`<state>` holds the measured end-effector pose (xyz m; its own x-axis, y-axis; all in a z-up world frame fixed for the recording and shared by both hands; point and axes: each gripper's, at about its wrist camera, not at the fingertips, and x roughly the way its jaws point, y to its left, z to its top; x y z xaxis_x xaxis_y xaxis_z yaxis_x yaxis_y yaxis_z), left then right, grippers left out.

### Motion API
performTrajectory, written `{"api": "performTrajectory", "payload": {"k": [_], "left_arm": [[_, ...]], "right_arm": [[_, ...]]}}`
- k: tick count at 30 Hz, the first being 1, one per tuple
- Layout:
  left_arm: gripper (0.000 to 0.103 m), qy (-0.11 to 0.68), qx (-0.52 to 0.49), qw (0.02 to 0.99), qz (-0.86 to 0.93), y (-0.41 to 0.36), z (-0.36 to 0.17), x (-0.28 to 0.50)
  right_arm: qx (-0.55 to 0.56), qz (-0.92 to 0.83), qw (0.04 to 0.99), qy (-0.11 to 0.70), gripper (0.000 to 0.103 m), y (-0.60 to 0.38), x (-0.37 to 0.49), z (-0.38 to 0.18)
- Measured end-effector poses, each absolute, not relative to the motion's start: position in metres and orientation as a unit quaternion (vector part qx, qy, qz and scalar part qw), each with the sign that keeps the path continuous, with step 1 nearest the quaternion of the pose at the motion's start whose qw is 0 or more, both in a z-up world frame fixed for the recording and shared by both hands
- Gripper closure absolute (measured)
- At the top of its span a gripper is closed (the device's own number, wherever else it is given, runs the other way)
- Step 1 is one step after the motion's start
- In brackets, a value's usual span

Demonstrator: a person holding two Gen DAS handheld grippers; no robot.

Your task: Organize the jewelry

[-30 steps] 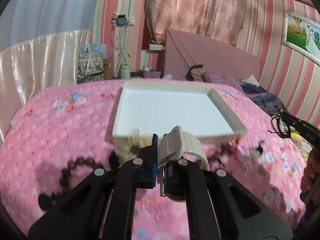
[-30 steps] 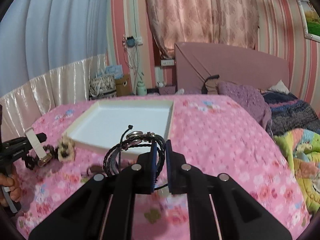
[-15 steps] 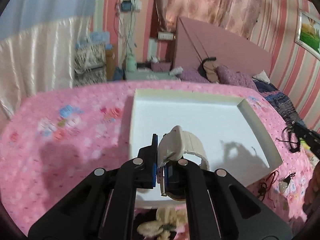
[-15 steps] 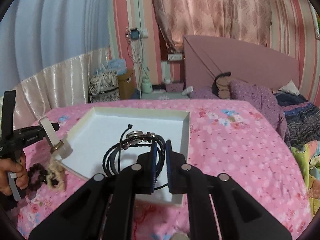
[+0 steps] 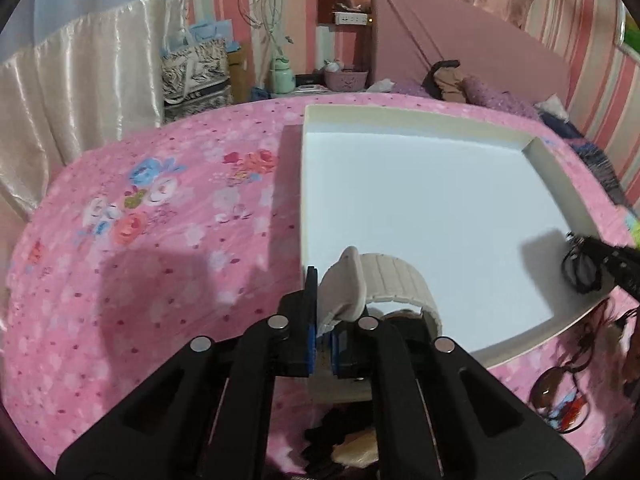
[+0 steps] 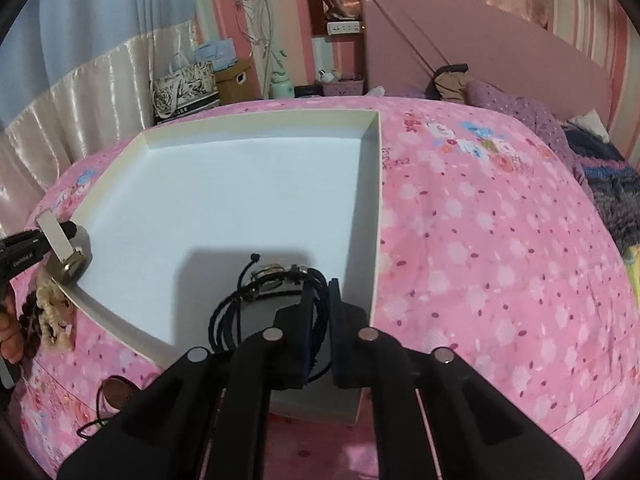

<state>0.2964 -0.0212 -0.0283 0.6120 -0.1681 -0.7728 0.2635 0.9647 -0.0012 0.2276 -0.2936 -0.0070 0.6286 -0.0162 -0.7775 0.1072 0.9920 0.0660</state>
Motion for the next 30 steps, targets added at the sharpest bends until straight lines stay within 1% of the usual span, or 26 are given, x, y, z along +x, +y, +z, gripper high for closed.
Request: {"api": "performTrajectory", "payload": {"k": [3, 8, 12, 17, 19, 22, 23, 24, 25, 26, 27, 28, 30], "left_arm": [[0.096, 0.427, 0.046, 0.895, -0.117, -0.016, -0.027, 0.291], [0.096, 0.420, 0.051, 0.900, -0.102, -0.007, -0.031, 0.260], [0.096, 0.418, 0.041, 0.903, -0.087, -0.005, -0.032, 0.259], [0.096, 0.384, 0.068, 0.918, -0.078, -0.013, -0.035, 0.252], [0.096, 0.380, 0.078, 0.919, -0.076, -0.015, -0.033, 0.254], [0.096, 0.384, 0.083, 0.917, -0.074, -0.016, -0.031, 0.260], [0.089, 0.387, 0.077, 0.915, -0.081, -0.018, -0.030, 0.263], [0.077, 0.390, 0.073, 0.914, -0.088, -0.018, -0.028, 0.264], [0.073, 0.387, 0.073, 0.914, -0.094, -0.023, -0.024, 0.266], [0.064, 0.382, 0.078, 0.916, -0.093, -0.026, -0.021, 0.266], [0.048, 0.376, 0.085, 0.918, -0.090, -0.030, -0.016, 0.266], [0.042, 0.368, 0.091, 0.922, -0.080, -0.033, -0.010, 0.265], [0.038, 0.362, 0.082, 0.925, -0.085, -0.036, -0.003, 0.265]], "right_arm": [[0.041, -0.029, 0.903, 0.427, 0.099, -0.290, 0.231, -0.008], [0.028, -0.024, 0.904, 0.425, 0.099, -0.284, 0.246, -0.008], [0.030, -0.027, 0.907, 0.420, 0.099, -0.281, 0.248, -0.006], [0.014, -0.031, 0.912, 0.409, 0.098, -0.278, 0.242, -0.008], [0.006, -0.036, 0.912, 0.408, 0.097, -0.274, 0.241, -0.007], [0.020, -0.022, 0.914, 0.405, 0.091, -0.271, 0.240, -0.008], [0.023, -0.016, 0.916, 0.400, 0.080, -0.269, 0.239, -0.007], [0.023, -0.008, 0.919, 0.394, 0.061, -0.267, 0.238, -0.006], [0.023, 0.003, 0.922, 0.387, 0.053, -0.264, 0.236, -0.004], [0.020, 0.007, 0.926, 0.377, 0.043, -0.261, 0.232, 0.000], [0.015, 0.006, 0.930, 0.366, 0.042, -0.259, 0.229, 0.005], [0.014, 0.006, 0.933, 0.359, 0.041, -0.258, 0.227, 0.010], [0.023, 0.014, 0.939, 0.344, 0.032, -0.258, 0.222, 0.023]]}}
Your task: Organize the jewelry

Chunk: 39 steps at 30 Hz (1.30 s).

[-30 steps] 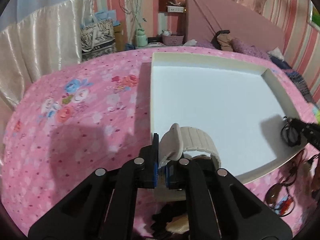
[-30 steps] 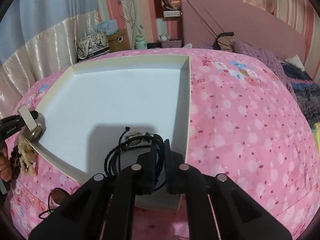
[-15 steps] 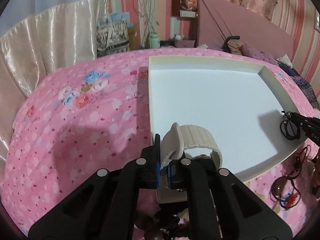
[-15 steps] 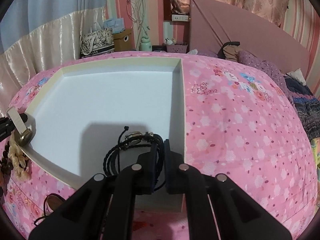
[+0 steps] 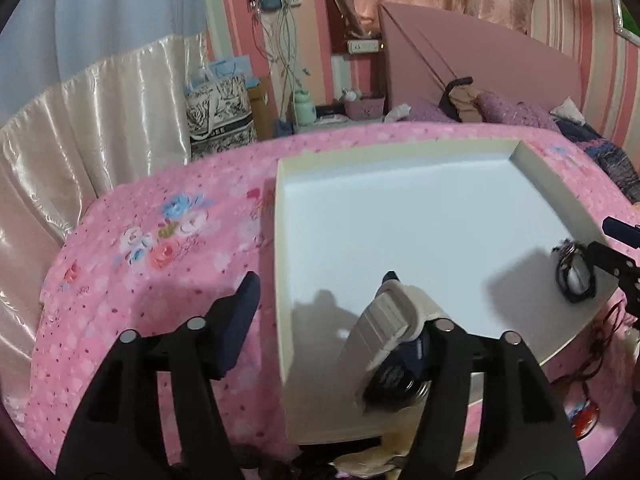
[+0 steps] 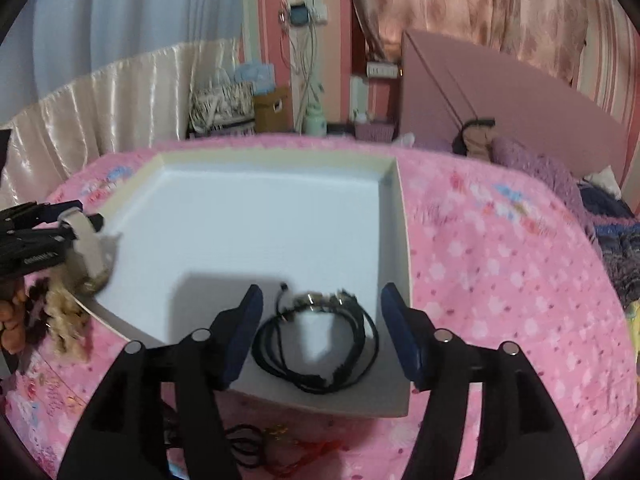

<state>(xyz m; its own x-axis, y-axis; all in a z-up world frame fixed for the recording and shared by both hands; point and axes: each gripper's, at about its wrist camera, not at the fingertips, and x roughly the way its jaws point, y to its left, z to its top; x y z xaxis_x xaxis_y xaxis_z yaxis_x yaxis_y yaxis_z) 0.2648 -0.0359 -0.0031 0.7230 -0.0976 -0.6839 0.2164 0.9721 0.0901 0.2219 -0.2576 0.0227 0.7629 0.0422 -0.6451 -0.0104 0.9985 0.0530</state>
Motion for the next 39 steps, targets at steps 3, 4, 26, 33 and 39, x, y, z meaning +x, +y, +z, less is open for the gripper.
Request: {"api": "performTrajectory", "payload": {"k": [3, 4, 26, 33, 39], "left_arm": [[0.028, 0.359, 0.061, 0.927, -0.091, -0.034, 0.003, 0.259], [0.026, 0.352, 0.059, 0.930, -0.088, -0.033, 0.005, 0.254], [0.010, 0.267, 0.070, 0.956, -0.102, -0.022, 0.053, 0.156], [0.010, 0.272, 0.071, 0.954, -0.107, -0.016, 0.041, 0.134], [0.010, 0.273, 0.066, 0.955, -0.100, -0.003, 0.033, 0.117]], "right_arm": [[0.044, 0.013, 0.948, 0.314, 0.025, -0.266, 0.205, 0.039], [0.047, 0.011, 0.950, 0.308, 0.024, -0.268, 0.199, 0.042], [0.050, 0.028, 0.958, 0.282, 0.022, -0.262, 0.131, 0.028], [0.055, 0.027, 0.957, 0.284, 0.022, -0.262, 0.125, 0.023], [0.051, 0.029, 0.956, 0.287, 0.022, -0.258, 0.121, 0.020]]}}
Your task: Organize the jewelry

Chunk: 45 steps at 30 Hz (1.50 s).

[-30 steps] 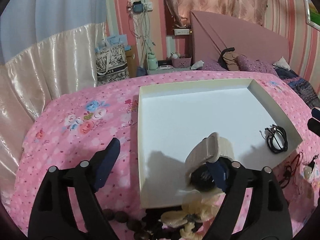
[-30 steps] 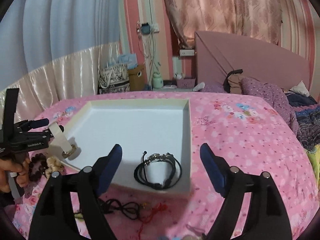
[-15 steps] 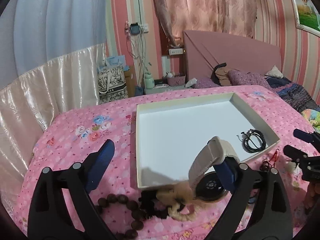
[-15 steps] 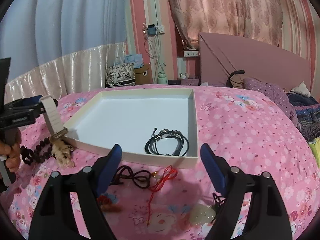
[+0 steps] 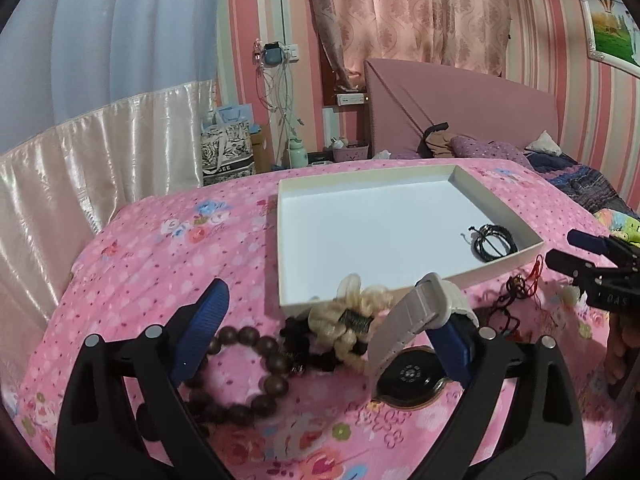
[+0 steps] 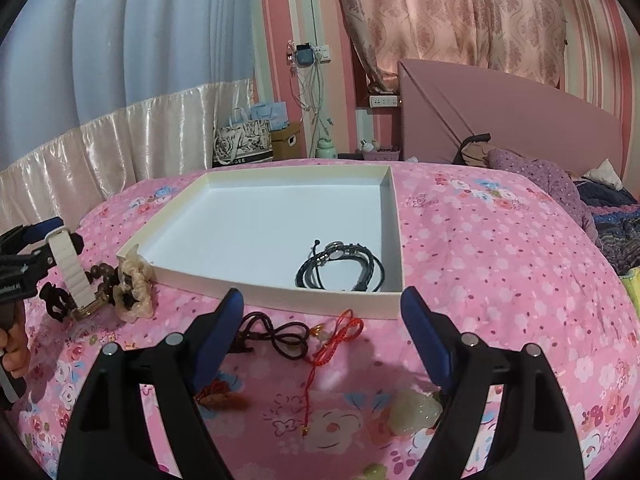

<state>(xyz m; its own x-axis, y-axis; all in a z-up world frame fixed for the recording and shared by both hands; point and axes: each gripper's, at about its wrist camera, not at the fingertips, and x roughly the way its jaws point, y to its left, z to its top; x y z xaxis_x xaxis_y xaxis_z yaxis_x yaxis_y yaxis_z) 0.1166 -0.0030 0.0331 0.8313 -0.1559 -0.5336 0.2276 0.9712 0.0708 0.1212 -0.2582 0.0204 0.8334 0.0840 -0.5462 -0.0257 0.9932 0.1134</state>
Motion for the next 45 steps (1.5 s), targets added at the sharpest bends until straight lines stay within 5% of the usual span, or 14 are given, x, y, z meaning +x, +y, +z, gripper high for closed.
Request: {"api": "performTrajectory", "payload": {"k": [45], "left_arm": [[0.010, 0.289, 0.027, 0.953, -0.081, 0.006, -0.008, 0.104]], "right_arm": [[0.050, 0.018, 0.955, 0.292, 0.022, -0.250, 0.100, 0.017]]}}
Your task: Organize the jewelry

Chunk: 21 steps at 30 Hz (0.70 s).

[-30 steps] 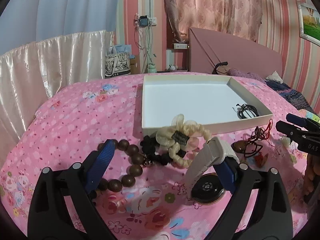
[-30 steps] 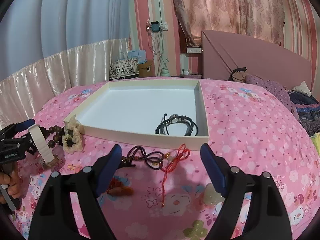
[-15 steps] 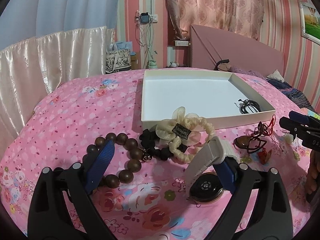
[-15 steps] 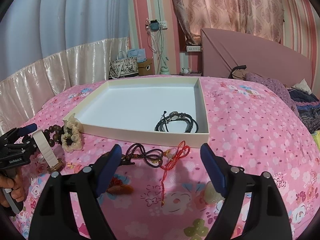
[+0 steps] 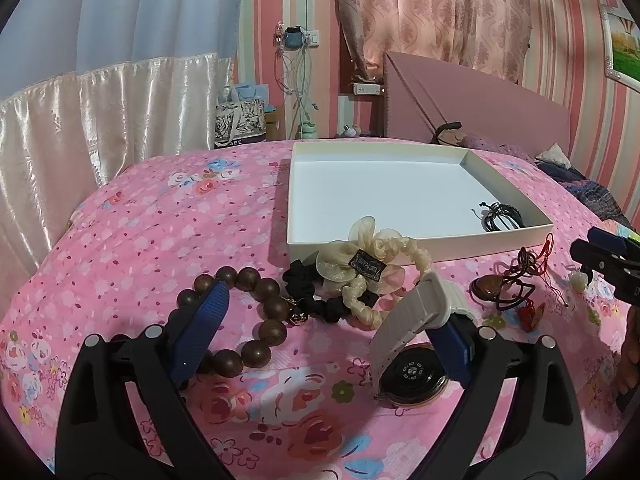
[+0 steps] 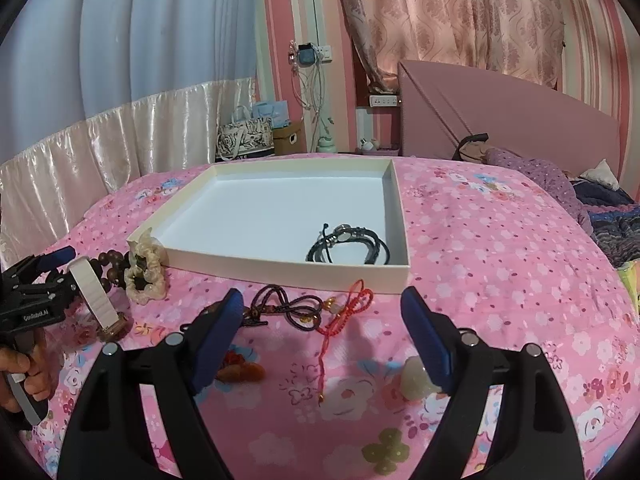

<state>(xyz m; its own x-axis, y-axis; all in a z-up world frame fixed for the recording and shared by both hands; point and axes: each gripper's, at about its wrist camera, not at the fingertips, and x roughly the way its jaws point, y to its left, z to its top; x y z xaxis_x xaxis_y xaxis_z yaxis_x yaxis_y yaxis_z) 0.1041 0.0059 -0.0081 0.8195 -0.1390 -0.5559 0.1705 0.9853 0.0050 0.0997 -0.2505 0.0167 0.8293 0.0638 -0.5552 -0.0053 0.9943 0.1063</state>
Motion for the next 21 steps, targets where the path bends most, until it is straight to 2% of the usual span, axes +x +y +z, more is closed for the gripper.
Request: {"api": "performTrajectory", "payload": {"k": [13, 21], "left_arm": [[0.012, 0.307, 0.010, 0.949, -0.070, 0.016, -0.010, 0.103], [0.012, 0.307, 0.023, 0.947, -0.087, -0.010, 0.002, 0.126]], "right_arm": [[0.077, -0.036, 0.943, 0.322, 0.024, -0.303, 0.086, 0.008], [0.084, -0.005, 0.926, 0.369, 0.043, -0.274, 0.140, -0.007]]}}
